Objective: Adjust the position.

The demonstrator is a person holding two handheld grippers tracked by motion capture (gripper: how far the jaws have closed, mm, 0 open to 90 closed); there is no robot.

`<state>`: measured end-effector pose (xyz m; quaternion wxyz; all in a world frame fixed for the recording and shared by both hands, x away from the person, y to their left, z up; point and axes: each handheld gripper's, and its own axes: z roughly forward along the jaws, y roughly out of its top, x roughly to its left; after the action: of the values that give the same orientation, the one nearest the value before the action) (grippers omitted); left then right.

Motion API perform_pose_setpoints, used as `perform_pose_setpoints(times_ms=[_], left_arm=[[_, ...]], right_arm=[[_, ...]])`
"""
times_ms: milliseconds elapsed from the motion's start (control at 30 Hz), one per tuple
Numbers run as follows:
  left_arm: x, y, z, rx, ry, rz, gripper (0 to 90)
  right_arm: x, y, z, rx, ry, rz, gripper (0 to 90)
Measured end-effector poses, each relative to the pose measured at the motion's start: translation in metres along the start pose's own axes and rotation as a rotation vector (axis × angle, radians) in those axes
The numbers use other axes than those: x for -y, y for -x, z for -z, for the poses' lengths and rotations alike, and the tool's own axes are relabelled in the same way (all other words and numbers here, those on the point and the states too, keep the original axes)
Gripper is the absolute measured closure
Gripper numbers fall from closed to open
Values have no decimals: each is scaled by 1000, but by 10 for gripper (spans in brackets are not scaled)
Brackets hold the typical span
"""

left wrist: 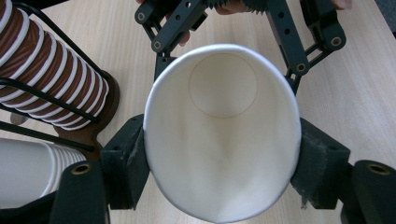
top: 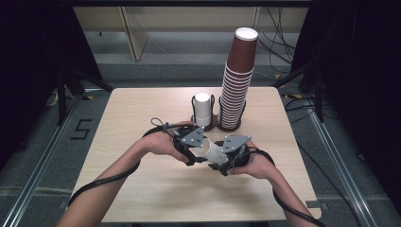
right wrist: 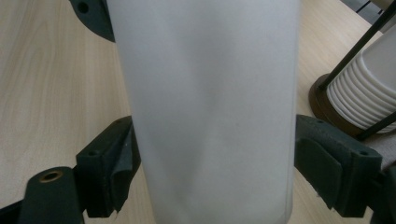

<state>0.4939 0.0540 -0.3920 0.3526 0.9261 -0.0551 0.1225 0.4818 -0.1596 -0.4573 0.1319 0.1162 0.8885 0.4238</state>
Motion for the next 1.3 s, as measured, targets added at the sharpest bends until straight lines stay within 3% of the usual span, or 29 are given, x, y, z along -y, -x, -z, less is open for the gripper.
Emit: perform_pose_setpoints(times_ms=[100,467,567,633,667,967,1033,1167,1200,1233,1300], left_arm=[[-2,0,0,-1,-30,3,295],[-7,-4,5,8,-112,7,296],[-8,-6,5,9,-144,6,296],[-9,-6,6,11,-169,2,296],[-10,-7,6,12,-175,0,296],[-17,-7,8,25,-239,-10,296],[-18,-7,8,28,-241,-9,296],[-19,-7,6,38,-266,-21,297],[-19,-7,6,39,-276,-24,297],[-19,-7,5,43,-282,-24,297],[-20,-7,5,47,-292,-33,297]], right_arm=[[1,2,0,6,6,25,155],[5,1,5,30,8,23,149],[6,0,5,29,5,4,150],[6,1,5,42,5,36,150],[6,0,6,37,0,12,150],[-1,-4,7,50,31,43,150],[-2,-6,6,49,34,20,151],[-6,-7,4,44,35,32,152],[-8,-8,3,47,36,53,153],[-9,-11,2,38,31,14,154],[-11,-9,1,43,43,60,156]])
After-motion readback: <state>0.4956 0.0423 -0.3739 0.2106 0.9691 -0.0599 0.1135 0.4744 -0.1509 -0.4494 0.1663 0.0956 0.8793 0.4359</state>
